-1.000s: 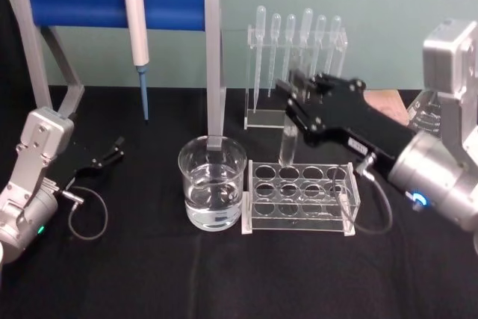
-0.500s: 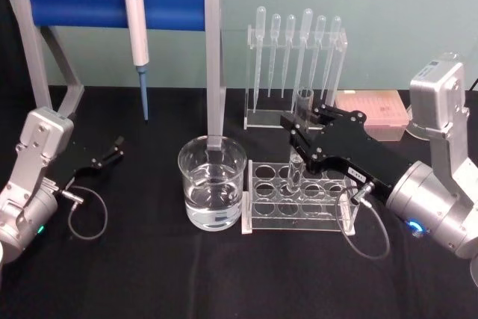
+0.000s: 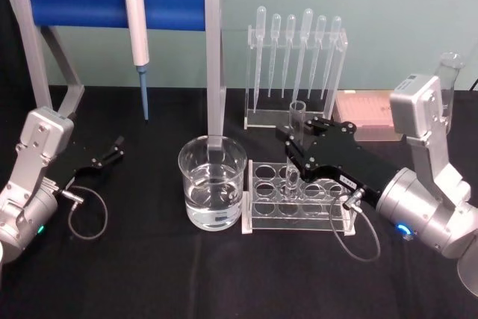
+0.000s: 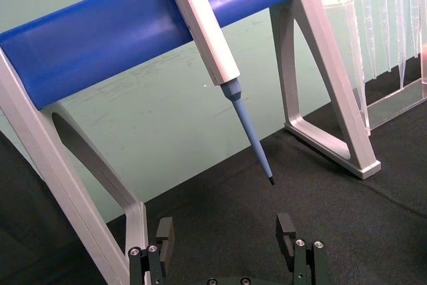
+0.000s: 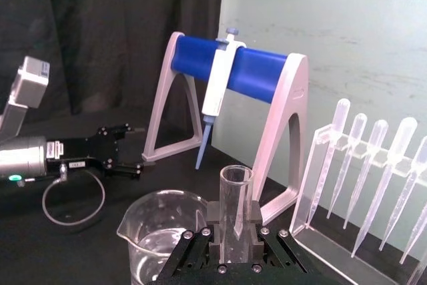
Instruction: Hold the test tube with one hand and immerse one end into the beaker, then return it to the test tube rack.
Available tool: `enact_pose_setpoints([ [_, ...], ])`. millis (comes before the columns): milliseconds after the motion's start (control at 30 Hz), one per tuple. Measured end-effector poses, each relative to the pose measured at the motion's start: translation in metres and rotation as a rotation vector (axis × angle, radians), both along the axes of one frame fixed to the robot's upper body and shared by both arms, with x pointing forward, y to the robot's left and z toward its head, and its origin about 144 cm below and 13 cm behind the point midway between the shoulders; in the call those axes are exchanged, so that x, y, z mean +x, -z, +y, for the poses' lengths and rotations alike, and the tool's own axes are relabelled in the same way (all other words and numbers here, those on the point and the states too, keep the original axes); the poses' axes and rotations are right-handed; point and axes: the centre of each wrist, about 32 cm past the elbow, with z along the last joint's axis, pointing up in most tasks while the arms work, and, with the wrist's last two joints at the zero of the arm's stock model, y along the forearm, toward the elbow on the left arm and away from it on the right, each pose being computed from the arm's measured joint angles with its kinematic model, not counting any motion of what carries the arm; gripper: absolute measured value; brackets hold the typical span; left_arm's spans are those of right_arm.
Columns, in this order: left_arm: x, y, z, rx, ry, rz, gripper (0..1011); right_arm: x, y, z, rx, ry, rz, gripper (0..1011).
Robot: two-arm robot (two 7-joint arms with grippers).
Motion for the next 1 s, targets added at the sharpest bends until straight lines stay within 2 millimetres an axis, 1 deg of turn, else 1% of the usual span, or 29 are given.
enact_pose_setpoints([
  [533,0.0,0.0,0.0,0.0,0.0,0.0,1000,0.019,0.02,0.003,-0.033,-0.027,0.036,236],
  [833,0.0,0.0,0.0,0.0,0.0,0.0,1000,0.028,0.015,0.007,-0.124,-0.036,0.075,236],
  [933,0.0,0.0,0.0,0.0,0.0,0.0,1000,0.03,0.014,0.007,-0.146,-0.03,0.095,287],
  [1000,0.0,0.0,0.0,0.0,0.0,0.0,1000,0.029,0.014,0.007,-0.151,-0.028,0.099,365],
])
